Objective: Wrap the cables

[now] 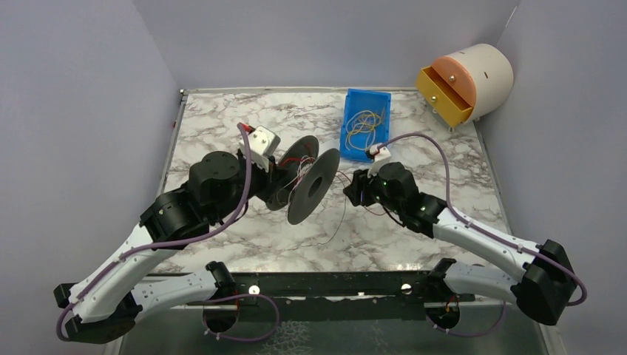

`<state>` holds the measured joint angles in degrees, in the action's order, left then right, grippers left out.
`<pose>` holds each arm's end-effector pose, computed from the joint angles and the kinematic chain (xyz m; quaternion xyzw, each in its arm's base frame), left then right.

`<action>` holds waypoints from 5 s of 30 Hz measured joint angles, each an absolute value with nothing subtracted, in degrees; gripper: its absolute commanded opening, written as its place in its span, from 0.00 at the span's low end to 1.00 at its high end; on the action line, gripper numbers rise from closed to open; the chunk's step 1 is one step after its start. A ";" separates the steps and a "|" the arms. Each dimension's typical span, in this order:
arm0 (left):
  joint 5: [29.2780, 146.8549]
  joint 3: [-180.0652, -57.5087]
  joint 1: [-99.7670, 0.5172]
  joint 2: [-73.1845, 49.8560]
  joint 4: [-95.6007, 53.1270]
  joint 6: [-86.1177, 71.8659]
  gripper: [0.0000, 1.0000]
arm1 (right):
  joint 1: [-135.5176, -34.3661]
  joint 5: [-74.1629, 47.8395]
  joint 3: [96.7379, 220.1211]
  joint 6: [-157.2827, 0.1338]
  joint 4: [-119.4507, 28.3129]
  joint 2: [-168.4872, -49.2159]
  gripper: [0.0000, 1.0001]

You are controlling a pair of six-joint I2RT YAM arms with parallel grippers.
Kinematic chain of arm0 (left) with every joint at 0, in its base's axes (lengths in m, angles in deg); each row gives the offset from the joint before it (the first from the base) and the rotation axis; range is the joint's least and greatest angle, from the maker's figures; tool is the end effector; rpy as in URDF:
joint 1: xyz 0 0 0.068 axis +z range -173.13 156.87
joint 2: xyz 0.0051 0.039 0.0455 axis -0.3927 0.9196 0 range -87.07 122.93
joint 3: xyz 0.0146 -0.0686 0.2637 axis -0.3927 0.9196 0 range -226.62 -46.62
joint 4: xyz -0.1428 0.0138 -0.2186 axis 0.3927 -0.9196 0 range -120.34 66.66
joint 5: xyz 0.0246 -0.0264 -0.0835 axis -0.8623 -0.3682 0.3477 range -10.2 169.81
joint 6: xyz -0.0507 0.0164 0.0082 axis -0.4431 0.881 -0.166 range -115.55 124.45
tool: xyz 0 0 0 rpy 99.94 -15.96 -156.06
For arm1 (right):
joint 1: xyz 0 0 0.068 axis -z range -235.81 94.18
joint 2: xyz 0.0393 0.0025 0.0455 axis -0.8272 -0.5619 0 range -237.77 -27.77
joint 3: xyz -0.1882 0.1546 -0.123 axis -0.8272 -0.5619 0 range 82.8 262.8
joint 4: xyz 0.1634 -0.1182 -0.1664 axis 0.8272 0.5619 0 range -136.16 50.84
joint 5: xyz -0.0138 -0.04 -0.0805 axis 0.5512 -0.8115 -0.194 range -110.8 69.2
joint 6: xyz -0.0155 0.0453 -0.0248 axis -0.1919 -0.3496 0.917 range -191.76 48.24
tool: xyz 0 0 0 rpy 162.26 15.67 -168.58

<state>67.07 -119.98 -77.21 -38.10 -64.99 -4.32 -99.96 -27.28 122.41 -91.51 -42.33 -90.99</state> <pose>0.0936 -0.1160 0.4362 0.2475 0.7638 -0.2311 0.5495 0.1799 0.1689 0.2556 -0.1516 0.8402 0.2334 0.4654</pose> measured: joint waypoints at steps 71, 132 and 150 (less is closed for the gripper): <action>63.03 -124.09 -77.21 -40.42 -56.40 -10.97 0.00 | -99.96 -4.75 103.68 -115.44 -57.89 -80.74 0.16; 32.30 -107.54 -77.21 -33.60 -38.89 -12.23 0.00 | -146.01 -39.76 138.54 -110.65 -34.74 -101.48 0.01; 34.64 -101.82 -77.21 -26.03 -45.97 -12.89 0.00 | -146.51 -53.05 157.01 -95.88 -19.38 -98.55 0.01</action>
